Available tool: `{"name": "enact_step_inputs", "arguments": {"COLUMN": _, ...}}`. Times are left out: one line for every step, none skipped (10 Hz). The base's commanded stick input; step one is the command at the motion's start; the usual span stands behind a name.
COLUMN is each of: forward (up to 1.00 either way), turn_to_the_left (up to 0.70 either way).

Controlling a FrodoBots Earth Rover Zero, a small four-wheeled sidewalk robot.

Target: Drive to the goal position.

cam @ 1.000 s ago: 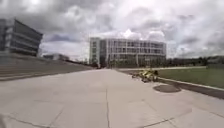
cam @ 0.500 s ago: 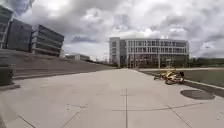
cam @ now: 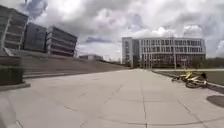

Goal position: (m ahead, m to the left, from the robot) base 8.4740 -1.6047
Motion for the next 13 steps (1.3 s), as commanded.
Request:
{"name": "enact_step_inputs", "arguments": {"forward": 0.70, "turn_to_the_left": -0.10}}
{"name": "enact_step_inputs", "arguments": {"forward": 0.70, "turn_to_the_left": -0.30}}
{"name": "enact_step_inputs", "arguments": {"forward": 0.70, "turn_to_the_left": -0.35}}
{"name": "enact_step_inputs", "arguments": {"forward": 0.70, "turn_to_the_left": -0.20}}
{"name": "enact_step_inputs", "arguments": {"forward": 0.70, "turn_to_the_left": -0.03}}
{"name": "enact_step_inputs", "arguments": {"forward": 0.70, "turn_to_the_left": 0.00}}
{"name": "enact_step_inputs", "arguments": {"forward": 0.70, "turn_to_the_left": 0.00}}
{"name": "enact_step_inputs", "arguments": {"forward": 0.70, "turn_to_the_left": 0.00}}
{"name": "enact_step_inputs", "arguments": {"forward": 0.70, "turn_to_the_left": 0.00}}
{"name": "enact_step_inputs", "arguments": {"forward": 0.70, "turn_to_the_left": 0.00}}
{"name": "enact_step_inputs", "arguments": {"forward": 0.70, "turn_to_the_left": 0.00}}
{"name": "enact_step_inputs", "arguments": {"forward": 0.70, "turn_to_the_left": 0.00}}
{"name": "enact_step_inputs", "arguments": {"forward": 0.70, "turn_to_the_left": 0.00}}
